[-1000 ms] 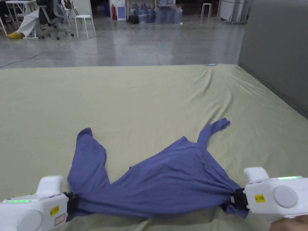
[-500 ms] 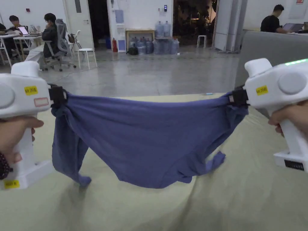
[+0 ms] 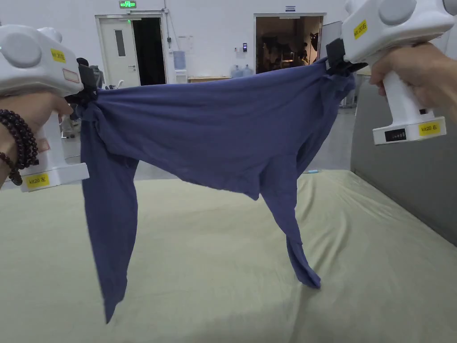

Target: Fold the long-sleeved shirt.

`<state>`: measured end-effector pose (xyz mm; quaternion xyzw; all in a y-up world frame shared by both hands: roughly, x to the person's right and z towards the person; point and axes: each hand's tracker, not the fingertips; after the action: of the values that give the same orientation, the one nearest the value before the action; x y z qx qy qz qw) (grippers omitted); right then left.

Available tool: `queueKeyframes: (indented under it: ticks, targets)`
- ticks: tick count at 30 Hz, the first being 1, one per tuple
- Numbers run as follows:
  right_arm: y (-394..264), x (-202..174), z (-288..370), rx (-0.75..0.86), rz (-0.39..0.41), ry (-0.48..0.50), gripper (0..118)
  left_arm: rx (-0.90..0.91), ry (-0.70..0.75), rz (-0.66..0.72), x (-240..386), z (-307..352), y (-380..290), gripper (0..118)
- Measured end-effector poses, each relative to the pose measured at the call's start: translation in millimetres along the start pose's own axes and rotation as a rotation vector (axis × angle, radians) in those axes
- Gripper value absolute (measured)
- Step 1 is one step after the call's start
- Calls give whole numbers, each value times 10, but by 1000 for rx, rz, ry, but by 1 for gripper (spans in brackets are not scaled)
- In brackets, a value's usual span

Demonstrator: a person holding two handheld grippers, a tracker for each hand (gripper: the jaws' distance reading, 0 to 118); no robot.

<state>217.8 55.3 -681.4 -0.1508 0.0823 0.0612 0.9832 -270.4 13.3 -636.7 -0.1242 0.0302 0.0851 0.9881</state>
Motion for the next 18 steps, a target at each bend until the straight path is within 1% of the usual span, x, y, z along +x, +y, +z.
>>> queueKeyframes:
  ticks: [2,5,7,10,12,15,17,18]
  targets:
    - [-126,37,-48,-15,-5,-2,11,-11,-12,-5,5,-31,-122,0]
    - [-549,63,-220,-65,-23,7,11,-70,-3,-36,17,-151,-497,0]
    - [-973,45,-398,-139,-34,14,11,-162,0,-51,2,-295,-897,0]
    - [-1691,0,-670,-231,-43,34,11,-249,4,-53,-89,-538,-1550,0]
    - [-2198,-31,-843,-310,-68,60,11,-307,47,-48,-129,-653,-2015,0]
    - [-2944,-120,-1036,-437,-42,52,11,-417,10,-13,-225,-788,-2649,0]
    - [-3236,-142,-1046,-483,-61,55,11,-466,2,-3,-268,-772,-2875,0]
    - [-3345,-138,-1021,-501,-65,58,11,-451,5,-1,-298,-725,-2927,0]
